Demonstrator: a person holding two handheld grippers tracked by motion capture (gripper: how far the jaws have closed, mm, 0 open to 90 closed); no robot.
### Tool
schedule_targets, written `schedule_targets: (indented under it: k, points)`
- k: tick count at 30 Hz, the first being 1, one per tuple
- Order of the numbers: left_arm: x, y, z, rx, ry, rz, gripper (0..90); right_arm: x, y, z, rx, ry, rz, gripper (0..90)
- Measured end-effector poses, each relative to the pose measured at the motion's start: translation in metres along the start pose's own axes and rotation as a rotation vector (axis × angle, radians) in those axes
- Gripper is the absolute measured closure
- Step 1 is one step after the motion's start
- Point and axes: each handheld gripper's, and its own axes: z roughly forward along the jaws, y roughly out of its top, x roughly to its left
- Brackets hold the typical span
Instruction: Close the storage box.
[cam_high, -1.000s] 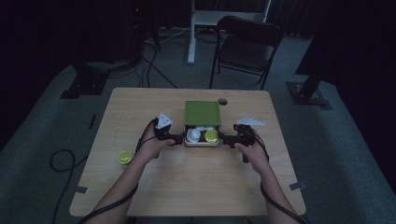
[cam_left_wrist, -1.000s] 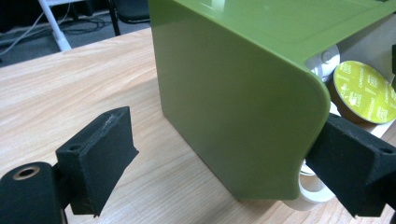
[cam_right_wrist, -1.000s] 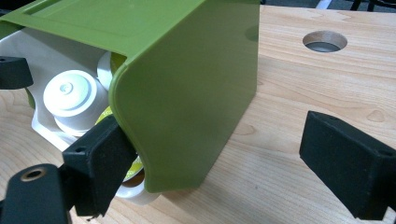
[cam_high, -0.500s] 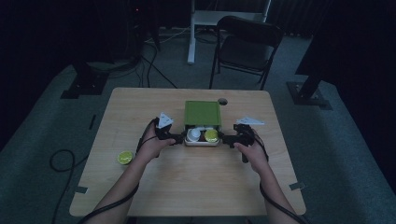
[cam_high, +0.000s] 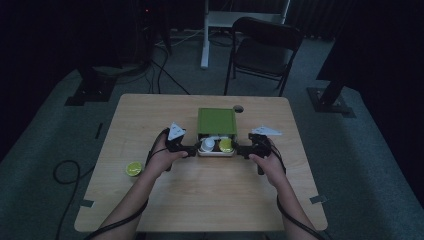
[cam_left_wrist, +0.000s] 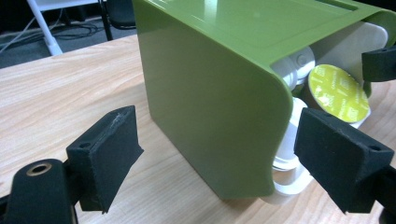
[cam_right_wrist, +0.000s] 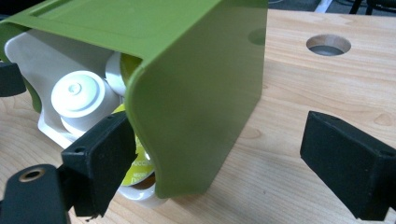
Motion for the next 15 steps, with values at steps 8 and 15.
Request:
schedule_targets:
  k: [8,15]
  points:
    - [-0.001,-0.001,-0.007,0.001,0.012,-0.004,14.3,0.001,-0.001,-0.003,-0.004,-0.005,-0.003,10.3]
    - [-0.002,-0.003,-0.014,0.008,0.011,-0.007,14.3,0.004,-0.004,-0.009,-0.004,-0.009,-0.026,10.3]
